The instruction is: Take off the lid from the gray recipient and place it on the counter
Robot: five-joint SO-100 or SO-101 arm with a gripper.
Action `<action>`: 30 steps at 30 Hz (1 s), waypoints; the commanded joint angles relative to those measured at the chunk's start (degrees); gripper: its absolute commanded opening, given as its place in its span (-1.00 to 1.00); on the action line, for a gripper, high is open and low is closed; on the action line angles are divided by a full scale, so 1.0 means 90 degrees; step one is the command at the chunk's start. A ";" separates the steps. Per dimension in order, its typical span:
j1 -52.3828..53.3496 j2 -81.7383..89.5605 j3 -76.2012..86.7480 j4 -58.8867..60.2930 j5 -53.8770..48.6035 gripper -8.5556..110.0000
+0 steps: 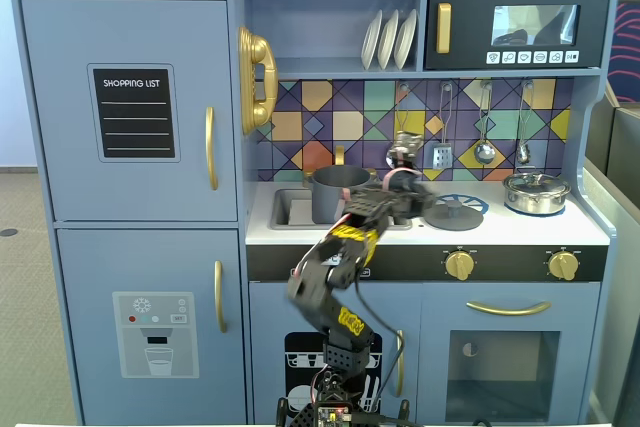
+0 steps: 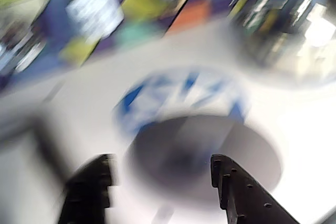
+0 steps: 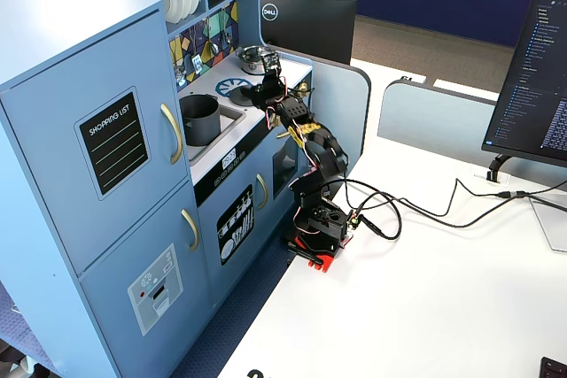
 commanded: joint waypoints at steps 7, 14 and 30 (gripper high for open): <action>-0.2393 0.3379 0.2109 0.4004 0.0068 -0.86; -0.2998 0.4600 0.5107 0.3789 0.0137 -0.86; -0.3252 0.5195 0.6279 0.6338 0.0342 -0.86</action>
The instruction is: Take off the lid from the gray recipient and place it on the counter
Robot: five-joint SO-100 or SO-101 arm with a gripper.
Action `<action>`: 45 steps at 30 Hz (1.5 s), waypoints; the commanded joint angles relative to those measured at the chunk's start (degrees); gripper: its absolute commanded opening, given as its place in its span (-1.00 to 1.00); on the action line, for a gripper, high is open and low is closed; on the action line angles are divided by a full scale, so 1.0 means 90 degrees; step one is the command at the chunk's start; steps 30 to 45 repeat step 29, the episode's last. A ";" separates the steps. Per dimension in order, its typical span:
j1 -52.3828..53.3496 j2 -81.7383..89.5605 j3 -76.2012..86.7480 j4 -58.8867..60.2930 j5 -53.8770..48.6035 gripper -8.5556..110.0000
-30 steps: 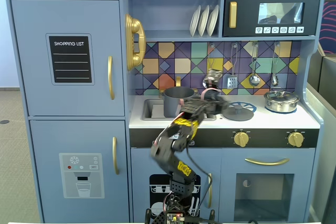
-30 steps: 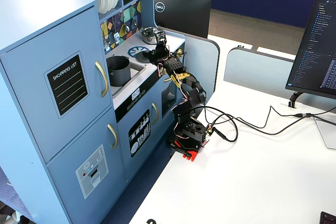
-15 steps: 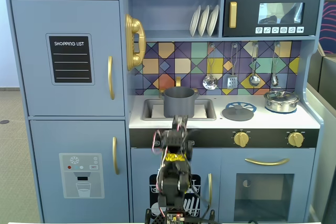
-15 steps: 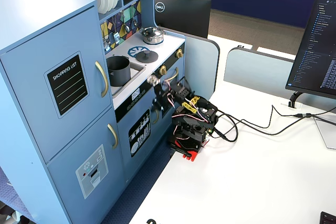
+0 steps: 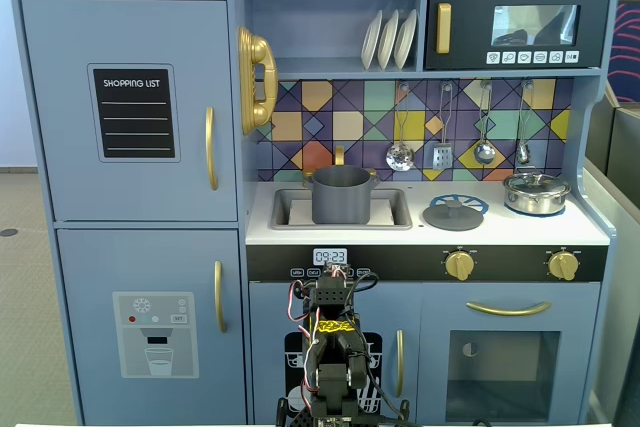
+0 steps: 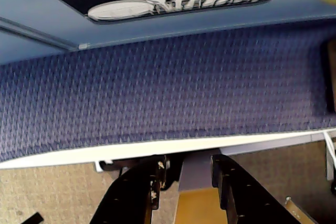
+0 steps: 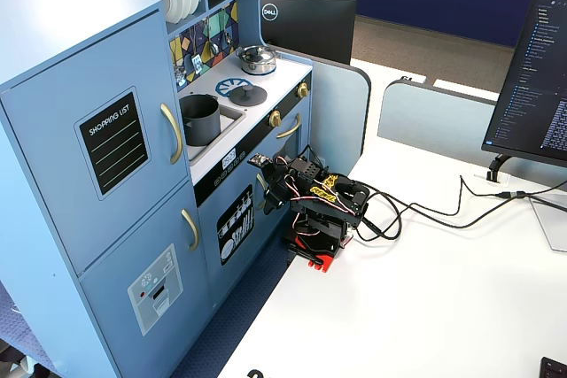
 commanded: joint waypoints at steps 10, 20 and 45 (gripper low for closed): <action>0.0176 0.0020 0.0010 0.1201 -0.0117 -0.82; 0.0176 0.0020 0.0010 0.1201 -0.0117 -0.78; 0.0176 0.0020 0.0010 0.1201 -0.0117 -0.73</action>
